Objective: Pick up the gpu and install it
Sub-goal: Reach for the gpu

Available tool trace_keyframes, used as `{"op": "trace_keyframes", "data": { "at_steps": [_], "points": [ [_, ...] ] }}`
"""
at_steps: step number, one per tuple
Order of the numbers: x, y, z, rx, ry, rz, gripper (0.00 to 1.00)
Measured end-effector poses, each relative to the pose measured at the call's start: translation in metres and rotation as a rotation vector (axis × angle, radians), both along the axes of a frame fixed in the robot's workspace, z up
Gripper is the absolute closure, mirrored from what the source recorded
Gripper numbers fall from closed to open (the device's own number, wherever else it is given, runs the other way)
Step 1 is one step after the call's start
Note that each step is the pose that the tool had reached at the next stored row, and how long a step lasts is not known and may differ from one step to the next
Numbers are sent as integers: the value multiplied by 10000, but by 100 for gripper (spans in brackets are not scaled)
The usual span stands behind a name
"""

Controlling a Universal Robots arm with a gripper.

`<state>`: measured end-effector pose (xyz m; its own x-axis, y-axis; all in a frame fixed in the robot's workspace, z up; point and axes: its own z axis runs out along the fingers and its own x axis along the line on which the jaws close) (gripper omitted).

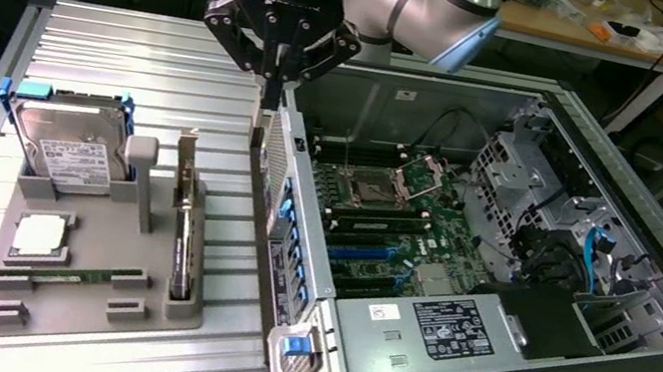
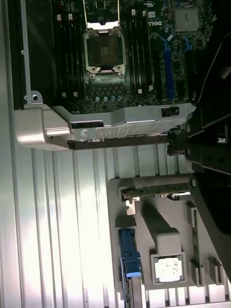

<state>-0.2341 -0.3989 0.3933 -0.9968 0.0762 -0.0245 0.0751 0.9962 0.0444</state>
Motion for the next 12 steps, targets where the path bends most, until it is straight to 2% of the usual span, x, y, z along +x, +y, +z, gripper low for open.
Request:
{"op": "trace_keyframes", "data": {
  "at_steps": [12],
  "points": [
    [-120, -7, -1, 1, -1, -1, 89]
  ]
}}
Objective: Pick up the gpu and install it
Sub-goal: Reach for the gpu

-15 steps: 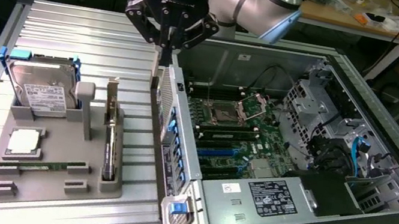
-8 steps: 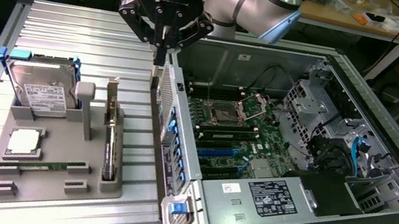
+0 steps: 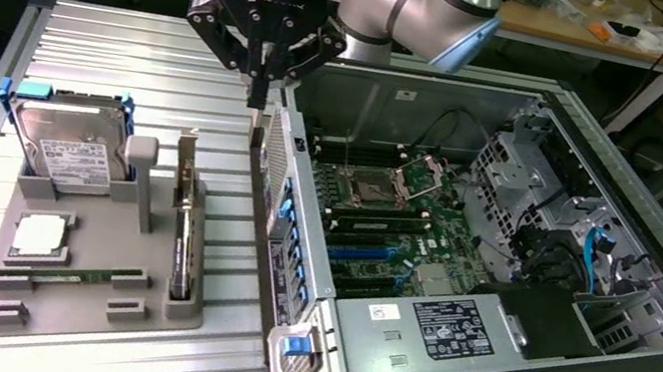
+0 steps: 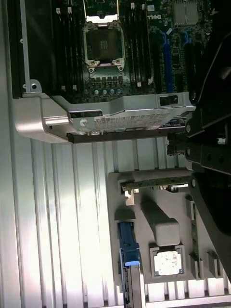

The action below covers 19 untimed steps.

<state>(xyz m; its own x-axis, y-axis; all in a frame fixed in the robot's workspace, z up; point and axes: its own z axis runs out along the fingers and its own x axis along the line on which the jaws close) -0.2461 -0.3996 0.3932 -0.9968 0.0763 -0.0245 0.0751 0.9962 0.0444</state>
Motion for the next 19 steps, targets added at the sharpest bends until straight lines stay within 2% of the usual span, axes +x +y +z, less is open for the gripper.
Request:
{"op": "trace_keyframes", "data": {
  "at_steps": [19],
  "points": [
    [-189, -11, 0, 0, 0, 0, 89]
  ]
}}
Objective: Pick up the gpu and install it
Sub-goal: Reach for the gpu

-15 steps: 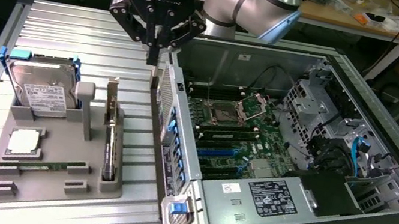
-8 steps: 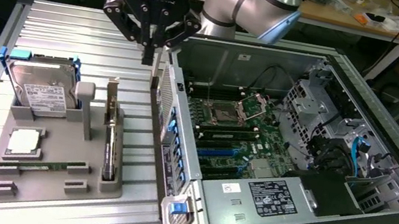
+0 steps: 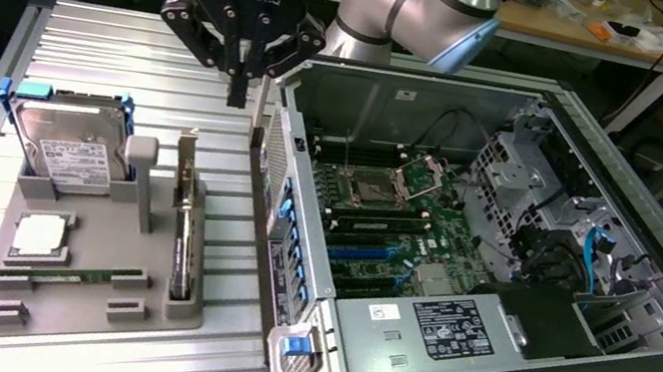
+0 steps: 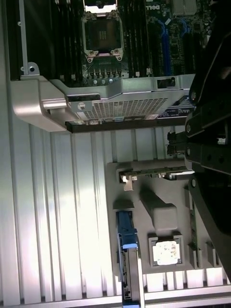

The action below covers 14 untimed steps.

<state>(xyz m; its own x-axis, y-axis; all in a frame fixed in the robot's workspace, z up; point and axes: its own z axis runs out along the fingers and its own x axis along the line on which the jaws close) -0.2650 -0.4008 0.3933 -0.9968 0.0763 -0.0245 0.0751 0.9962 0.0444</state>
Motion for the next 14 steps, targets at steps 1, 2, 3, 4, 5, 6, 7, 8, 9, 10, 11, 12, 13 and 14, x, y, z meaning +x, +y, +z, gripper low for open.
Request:
{"op": "trace_keyframes", "data": {
  "at_steps": [1, 2, 3, 4, 5, 6, 7, 8, 9, 10, 11, 12, 13, 14],
  "points": [
    [-13, -1, 0, 0, 0, 0, 89],
    [-22, -1, 0, 0, 1, 0, 89],
    [-32, -1, 0, 0, 0, 0, 89],
    [-41, -1, 0, 0, 0, 0, 89],
    [-51, -1, 0, 0, 0, 0, 89],
    [-61, -1, 0, 0, 1, 0, 89],
    [-71, -1, 0, 0, 0, 0, 89],
    [-80, -1, 0, 0, 0, 0, 89],
    [-90, -2, 0, 0, 0, 0, 89],
    [-99, -2, 0, -1, 1, 0, 89],
    [-109, -2, 0, -1, 1, 0, 89],
    [-117, -2, 0, 0, 0, 0, 89],
    [-125, -2, 0, 0, 0, 0, 89],
    [-136, -2, 0, -1, 1, 0, 89]
  ]
}}
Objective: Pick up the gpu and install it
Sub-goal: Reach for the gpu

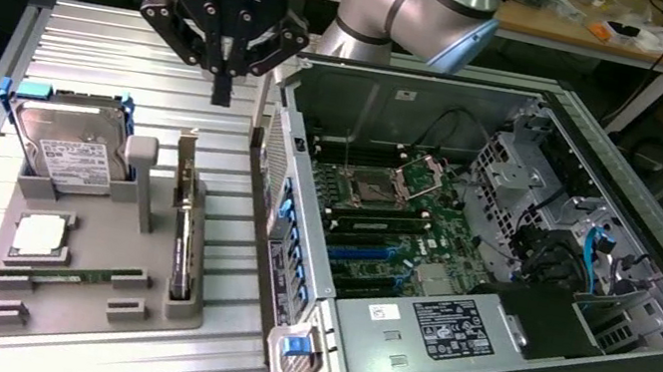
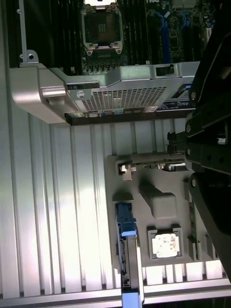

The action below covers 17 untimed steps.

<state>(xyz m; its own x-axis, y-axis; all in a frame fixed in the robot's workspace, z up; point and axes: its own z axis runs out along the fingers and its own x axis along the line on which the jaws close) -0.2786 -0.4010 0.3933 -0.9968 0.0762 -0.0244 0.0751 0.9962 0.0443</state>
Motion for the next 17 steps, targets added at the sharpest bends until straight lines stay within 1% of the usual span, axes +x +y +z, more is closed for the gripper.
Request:
{"op": "trace_keyframes", "data": {
  "at_steps": [10, 17],
  "points": [
    [-85, -1, 0, 0, 0, 0, 89],
    [-112, -1, -1, 1, -1, -1, 89]
  ]
}}
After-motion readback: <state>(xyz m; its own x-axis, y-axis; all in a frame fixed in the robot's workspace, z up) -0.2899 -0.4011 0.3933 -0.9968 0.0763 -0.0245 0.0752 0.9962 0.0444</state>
